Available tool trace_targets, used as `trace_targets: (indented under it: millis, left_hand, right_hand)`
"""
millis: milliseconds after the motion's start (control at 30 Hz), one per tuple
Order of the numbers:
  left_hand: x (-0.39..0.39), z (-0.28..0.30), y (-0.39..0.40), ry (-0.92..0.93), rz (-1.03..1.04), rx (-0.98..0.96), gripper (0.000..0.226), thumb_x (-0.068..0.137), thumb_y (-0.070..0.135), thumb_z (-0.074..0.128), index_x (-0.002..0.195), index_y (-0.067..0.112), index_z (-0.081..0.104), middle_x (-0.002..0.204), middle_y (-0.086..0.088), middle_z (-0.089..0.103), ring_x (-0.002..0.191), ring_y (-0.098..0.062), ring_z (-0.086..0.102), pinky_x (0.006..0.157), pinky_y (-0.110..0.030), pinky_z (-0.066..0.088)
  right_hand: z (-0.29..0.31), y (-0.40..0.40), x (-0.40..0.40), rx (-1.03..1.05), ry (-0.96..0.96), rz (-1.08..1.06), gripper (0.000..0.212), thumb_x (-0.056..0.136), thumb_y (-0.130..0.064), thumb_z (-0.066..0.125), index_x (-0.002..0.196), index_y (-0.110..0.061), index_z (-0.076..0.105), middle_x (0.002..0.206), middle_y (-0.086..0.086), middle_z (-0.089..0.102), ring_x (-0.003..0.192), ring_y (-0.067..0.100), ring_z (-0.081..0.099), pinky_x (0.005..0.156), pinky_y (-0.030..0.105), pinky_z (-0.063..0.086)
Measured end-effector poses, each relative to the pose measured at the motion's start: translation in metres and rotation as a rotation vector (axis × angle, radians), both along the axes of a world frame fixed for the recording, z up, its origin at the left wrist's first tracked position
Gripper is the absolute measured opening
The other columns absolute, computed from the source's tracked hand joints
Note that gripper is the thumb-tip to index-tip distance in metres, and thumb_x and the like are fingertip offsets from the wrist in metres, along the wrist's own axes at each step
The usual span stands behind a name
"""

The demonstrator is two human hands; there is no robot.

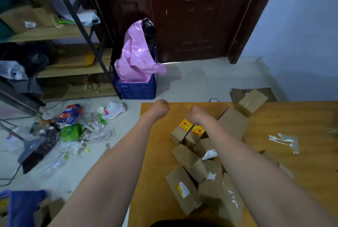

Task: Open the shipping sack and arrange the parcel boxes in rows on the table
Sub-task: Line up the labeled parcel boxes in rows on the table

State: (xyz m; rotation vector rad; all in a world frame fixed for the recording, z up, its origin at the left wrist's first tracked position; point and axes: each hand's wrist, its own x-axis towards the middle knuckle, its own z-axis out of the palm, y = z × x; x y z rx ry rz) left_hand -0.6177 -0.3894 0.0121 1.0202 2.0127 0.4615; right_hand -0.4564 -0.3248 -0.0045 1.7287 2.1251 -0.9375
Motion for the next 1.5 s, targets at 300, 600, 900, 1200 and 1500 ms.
trace_targets:
  millis: [300,600,900,1200,1500]
  left_hand:
    - [-0.013,-0.053,0.025,-0.203,0.026,-0.177,0.033,0.099,0.024,0.046,0.132,0.023,0.053,0.124,-0.009,0.052,0.115,-0.03,0.054,0.09,-0.042,0.05]
    - [-0.035,-0.077,0.048,-0.256,-0.034,-0.287,0.028,0.099,0.029,0.045,0.123,0.021,0.056,0.12,-0.007,0.06,0.098,-0.026,0.061,0.083,-0.039,0.052]
    - [-0.047,-0.087,0.058,-0.31,-0.138,-0.368,0.023,0.096,0.024,0.054,0.117,0.022,0.062,0.128,-0.002,0.059,0.107,-0.024,0.064,0.093,-0.042,0.055]
    - [-0.051,-0.096,0.054,-0.379,-0.281,-0.363,0.086,0.074,0.055,0.078,0.148,0.034,0.038,0.148,0.0,0.046,0.13,-0.027,0.05,0.096,-0.04,0.051]
    - [-0.084,-0.11,0.034,-0.48,0.153,-0.201,0.081,0.076,0.043,0.081,0.141,0.017,0.04,0.117,-0.004,0.068,0.097,-0.02,0.068,0.078,-0.036,0.059]
  right_hand:
    - [-0.057,0.036,-0.015,-0.06,-0.19,0.065,0.051,0.085,-0.015,0.055,0.136,-0.018,0.046,0.136,0.013,0.053,0.118,0.035,0.057,0.095,0.043,0.051]
    - [-0.058,0.059,-0.043,-0.178,-0.44,0.515,0.049,0.093,-0.016,0.054,0.141,-0.017,0.045,0.137,0.014,0.051,0.119,0.033,0.055,0.085,0.035,0.045]
    - [-0.056,0.079,-0.058,-0.17,-0.693,0.778,0.093,0.068,-0.032,0.088,0.147,-0.029,0.039,0.145,0.009,0.042,0.138,0.037,0.032,0.104,0.053,0.036]
    - [-0.036,0.103,-0.074,-0.262,-0.338,0.685,0.083,0.08,-0.052,0.072,0.151,-0.032,0.033,0.157,0.001,0.03,0.141,0.027,0.034,0.11,0.044,0.037]
    - [-0.065,0.082,-0.087,-0.433,0.425,-0.32,0.09,0.083,-0.041,0.075,0.154,-0.023,0.021,0.146,0.009,0.048,0.129,0.03,0.049,0.103,0.044,0.044]
